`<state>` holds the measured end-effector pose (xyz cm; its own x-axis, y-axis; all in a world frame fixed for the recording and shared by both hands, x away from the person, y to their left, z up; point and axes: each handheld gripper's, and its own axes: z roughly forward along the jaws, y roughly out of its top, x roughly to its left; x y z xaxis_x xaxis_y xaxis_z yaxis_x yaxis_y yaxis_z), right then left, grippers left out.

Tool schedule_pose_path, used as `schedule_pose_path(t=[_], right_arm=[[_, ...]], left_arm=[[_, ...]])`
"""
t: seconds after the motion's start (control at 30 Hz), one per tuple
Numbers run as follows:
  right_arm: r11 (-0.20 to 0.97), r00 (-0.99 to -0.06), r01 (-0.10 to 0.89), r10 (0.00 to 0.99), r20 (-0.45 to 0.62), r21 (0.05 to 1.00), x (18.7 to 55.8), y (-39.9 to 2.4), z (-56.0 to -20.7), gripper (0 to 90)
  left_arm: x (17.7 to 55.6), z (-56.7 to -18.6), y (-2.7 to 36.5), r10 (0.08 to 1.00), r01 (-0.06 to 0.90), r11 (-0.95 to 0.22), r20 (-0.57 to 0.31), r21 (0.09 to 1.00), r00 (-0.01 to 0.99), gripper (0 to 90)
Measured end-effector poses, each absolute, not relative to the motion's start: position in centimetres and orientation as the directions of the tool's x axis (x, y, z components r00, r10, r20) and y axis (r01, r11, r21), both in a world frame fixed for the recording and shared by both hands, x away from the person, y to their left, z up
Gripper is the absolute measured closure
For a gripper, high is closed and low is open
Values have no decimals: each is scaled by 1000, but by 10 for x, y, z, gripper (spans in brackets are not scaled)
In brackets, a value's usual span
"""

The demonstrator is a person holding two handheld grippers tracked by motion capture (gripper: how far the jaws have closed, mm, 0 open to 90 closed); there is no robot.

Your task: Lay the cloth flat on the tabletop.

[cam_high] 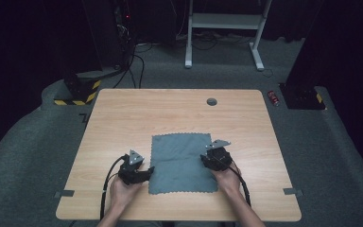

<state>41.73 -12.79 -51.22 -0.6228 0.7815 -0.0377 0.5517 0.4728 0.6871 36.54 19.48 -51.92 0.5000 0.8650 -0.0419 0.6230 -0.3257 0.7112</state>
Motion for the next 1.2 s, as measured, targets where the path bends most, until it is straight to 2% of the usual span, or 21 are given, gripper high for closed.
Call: schedule_pose_path(t=[0.17, 0.33, 0.47, 0.73, 0.93, 1.2], right_arm=[[465, -675, 499, 738, -10, 731, 397, -109, -503, 597], [476, -728, 467, 685, 18, 745, 383, -91, -499, 628], [505, -798, 421, 602, 43, 754, 362, -64, -502, 693], [559, -888, 316, 459, 31, 767, 330, -18, -507, 706], [618, -915, 266, 403, -8, 739, 321, 10, -516, 702], [639, -925, 236, 380, -33, 732, 310, 20, -524, 697]], left_arm=[[389, -514, 201, 879, 650, -297, -65, 700, 472, 375], [408, -508, 205, 890, 658, -264, -85, 706, 447, 384], [430, -505, 202, 898, 677, -264, -80, 687, 432, 380], [456, -499, 189, 902, 681, -267, -72, 682, 425, 400], [467, -501, 190, 916, 702, -252, -69, 666, 395, 393], [476, -510, 204, 938, 730, -229, -54, 644, 342, 410]])
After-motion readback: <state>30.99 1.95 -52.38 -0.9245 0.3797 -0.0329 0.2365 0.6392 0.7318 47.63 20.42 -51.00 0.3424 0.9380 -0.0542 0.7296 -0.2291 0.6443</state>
